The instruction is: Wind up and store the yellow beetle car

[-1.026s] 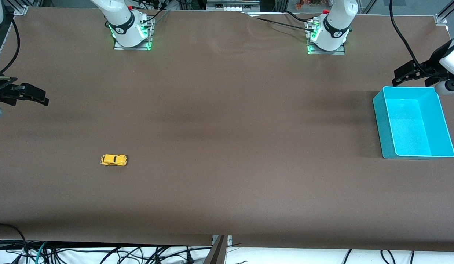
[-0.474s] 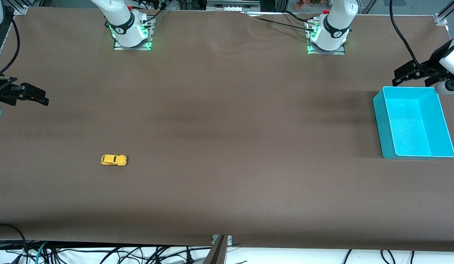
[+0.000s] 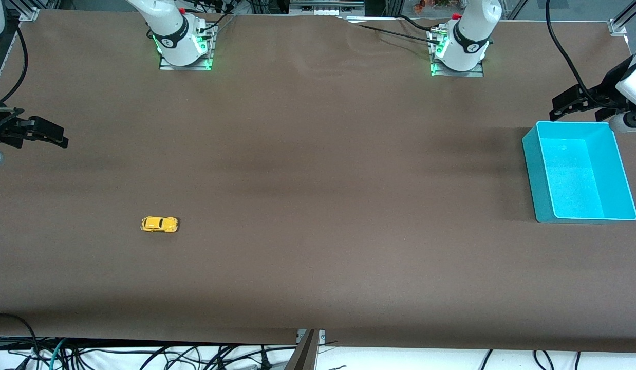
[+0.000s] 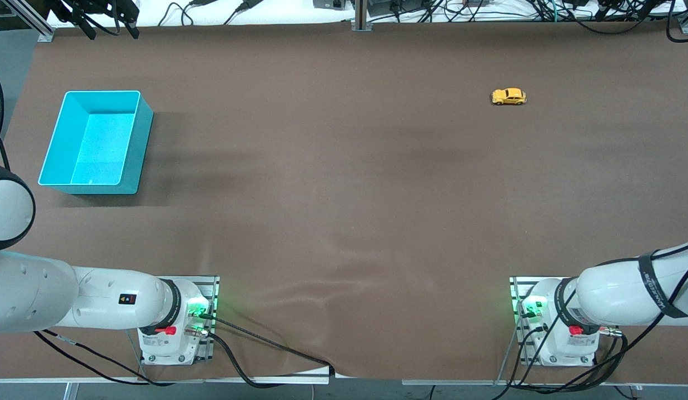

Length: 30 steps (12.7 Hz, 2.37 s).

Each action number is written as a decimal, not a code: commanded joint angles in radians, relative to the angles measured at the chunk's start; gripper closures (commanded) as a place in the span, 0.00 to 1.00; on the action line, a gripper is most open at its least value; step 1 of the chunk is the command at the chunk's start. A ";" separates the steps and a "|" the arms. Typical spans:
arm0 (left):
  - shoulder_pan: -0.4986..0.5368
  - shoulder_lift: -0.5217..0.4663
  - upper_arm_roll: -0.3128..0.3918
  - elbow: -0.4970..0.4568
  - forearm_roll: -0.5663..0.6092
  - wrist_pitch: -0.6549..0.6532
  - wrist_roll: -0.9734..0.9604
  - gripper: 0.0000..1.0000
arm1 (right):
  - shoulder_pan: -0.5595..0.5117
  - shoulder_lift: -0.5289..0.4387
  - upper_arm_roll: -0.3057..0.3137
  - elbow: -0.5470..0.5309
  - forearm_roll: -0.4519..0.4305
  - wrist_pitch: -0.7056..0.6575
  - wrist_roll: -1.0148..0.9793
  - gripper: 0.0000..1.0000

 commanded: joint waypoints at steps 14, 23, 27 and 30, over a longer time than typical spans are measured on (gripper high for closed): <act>-0.011 0.004 0.010 0.014 -0.004 0.000 -0.009 0.00 | -0.004 0.114 0.017 -0.006 0.022 -0.004 0.003 0.00; -0.009 0.005 0.011 0.023 -0.004 0.000 -0.009 0.00 | 0.028 0.334 0.017 -0.010 0.011 0.185 -0.512 0.01; -0.009 0.010 0.011 0.025 -0.004 0.000 -0.009 0.00 | 0.034 0.423 0.017 -0.010 0.011 0.335 -0.884 0.01; -0.009 0.010 0.011 0.025 -0.004 0.000 -0.009 0.00 | 0.036 0.462 0.019 -0.029 0.013 0.436 -1.081 0.01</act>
